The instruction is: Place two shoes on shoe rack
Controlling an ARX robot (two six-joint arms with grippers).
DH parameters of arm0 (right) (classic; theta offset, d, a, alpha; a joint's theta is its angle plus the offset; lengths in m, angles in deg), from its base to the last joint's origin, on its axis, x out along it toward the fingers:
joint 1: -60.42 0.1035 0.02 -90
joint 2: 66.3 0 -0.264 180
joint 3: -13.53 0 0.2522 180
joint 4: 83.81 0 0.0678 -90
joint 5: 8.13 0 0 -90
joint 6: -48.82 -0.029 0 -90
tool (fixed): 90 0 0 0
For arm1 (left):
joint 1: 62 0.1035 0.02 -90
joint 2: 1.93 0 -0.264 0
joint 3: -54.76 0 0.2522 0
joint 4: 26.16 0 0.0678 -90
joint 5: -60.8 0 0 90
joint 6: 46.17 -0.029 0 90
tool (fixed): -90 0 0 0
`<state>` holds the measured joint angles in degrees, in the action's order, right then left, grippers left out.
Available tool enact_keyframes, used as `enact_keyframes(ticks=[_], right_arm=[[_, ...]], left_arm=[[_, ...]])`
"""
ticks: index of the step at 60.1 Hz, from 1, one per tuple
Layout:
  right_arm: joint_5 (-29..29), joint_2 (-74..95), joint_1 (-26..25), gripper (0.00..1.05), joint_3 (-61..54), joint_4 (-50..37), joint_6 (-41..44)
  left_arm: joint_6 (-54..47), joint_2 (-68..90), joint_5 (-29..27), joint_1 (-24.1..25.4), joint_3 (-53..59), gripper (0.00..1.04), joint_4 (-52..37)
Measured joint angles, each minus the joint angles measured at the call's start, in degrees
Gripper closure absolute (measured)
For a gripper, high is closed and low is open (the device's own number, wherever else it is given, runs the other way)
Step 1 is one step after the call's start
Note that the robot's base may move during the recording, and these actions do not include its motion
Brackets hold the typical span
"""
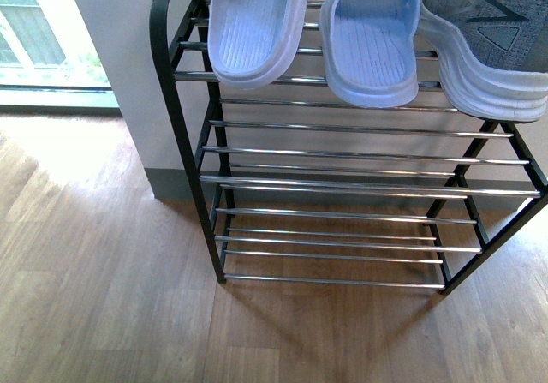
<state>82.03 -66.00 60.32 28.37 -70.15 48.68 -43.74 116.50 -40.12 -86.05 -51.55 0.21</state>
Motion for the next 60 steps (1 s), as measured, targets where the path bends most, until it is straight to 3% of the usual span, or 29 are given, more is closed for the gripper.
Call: enact_keyframes(ticks=[22, 48, 54, 60], right_arm=[[0.0, 0.0, 0.0, 0.09, 0.0, 0.0, 0.0], [0.0, 0.0, 0.0, 0.09, 0.0, 0.0, 0.0], [0.0, 0.0, 0.0, 0.09, 0.0, 0.0, 0.0], [0.0, 0.0, 0.0, 0.09, 0.0, 0.0, 0.0]], left_arm=[[0.6, 5.4, -1.6, 0.7, -5.3, 1.0, 2.5], [2.3, 5.2, -1.9, -0.2, -4.6, 0.31, 0.1], [2.9, 1.8, -2.0, -0.6, -0.7, 0.1, -2.4], [3.1, -2.4, -2.5, -0.9, 4.2, 0.1, -5.6]])
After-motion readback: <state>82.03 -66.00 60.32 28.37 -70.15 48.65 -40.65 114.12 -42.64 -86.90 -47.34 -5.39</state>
